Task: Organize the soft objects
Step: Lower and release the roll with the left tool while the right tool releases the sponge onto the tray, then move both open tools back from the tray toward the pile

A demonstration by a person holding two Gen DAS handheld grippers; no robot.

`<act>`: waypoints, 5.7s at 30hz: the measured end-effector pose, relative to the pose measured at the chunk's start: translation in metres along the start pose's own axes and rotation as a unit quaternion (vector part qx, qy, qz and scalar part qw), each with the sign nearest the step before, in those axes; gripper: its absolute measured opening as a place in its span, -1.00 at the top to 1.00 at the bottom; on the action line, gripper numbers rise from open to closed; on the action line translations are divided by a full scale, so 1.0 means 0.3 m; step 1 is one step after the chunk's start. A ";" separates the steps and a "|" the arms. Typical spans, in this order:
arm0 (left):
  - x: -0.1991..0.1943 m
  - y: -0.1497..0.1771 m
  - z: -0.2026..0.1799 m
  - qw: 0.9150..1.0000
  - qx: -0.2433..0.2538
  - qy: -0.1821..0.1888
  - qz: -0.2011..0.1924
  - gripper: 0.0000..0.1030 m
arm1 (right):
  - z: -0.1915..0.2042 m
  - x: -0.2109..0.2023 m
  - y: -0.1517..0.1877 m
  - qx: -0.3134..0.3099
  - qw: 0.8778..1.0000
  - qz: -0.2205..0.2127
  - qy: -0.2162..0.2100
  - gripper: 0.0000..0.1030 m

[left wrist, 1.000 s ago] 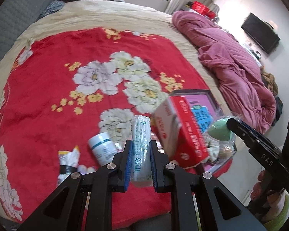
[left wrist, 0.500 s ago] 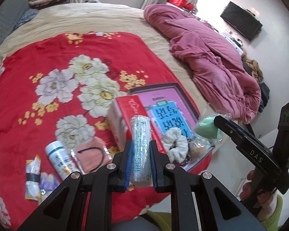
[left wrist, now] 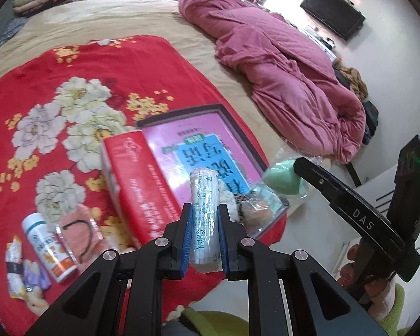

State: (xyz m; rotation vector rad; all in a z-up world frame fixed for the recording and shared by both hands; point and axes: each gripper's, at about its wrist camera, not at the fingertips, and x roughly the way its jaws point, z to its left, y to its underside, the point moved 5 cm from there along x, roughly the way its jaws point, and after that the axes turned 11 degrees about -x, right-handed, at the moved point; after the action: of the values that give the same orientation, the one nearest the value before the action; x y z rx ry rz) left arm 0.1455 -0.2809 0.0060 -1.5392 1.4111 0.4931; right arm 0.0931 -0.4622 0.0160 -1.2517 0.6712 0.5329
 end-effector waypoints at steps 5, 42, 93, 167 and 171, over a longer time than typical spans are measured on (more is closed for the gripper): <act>0.076 0.017 -0.067 1.000 0.014 0.008 0.022 0.66 | -0.060 0.016 0.011 0.015 1.000 0.004 0.005 0.29; 0.464 0.096 -0.128 0.990 0.064 -0.007 0.127 0.66 | -0.207 0.246 0.104 0.063 0.996 0.059 0.002 0.29; 0.476 0.100 -0.107 0.987 0.096 -0.067 0.113 0.57 | -0.268 0.289 0.123 0.043 0.994 0.082 0.057 -0.05; -0.097 0.117 0.140 0.994 0.024 -0.098 -0.031 -0.50 | 0.147 0.022 0.054 -0.070 0.996 0.046 0.030 -0.35; -0.144 0.124 0.192 0.994 0.010 -0.104 -0.041 -0.50 | 0.215 0.010 0.048 -0.084 0.995 0.042 0.020 -0.35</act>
State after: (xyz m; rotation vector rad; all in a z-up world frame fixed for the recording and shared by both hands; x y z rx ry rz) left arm 0.1177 -0.2052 0.0005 -1.4785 1.1851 0.5697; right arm 0.0959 -0.3961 0.0151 -1.3988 0.7267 0.6446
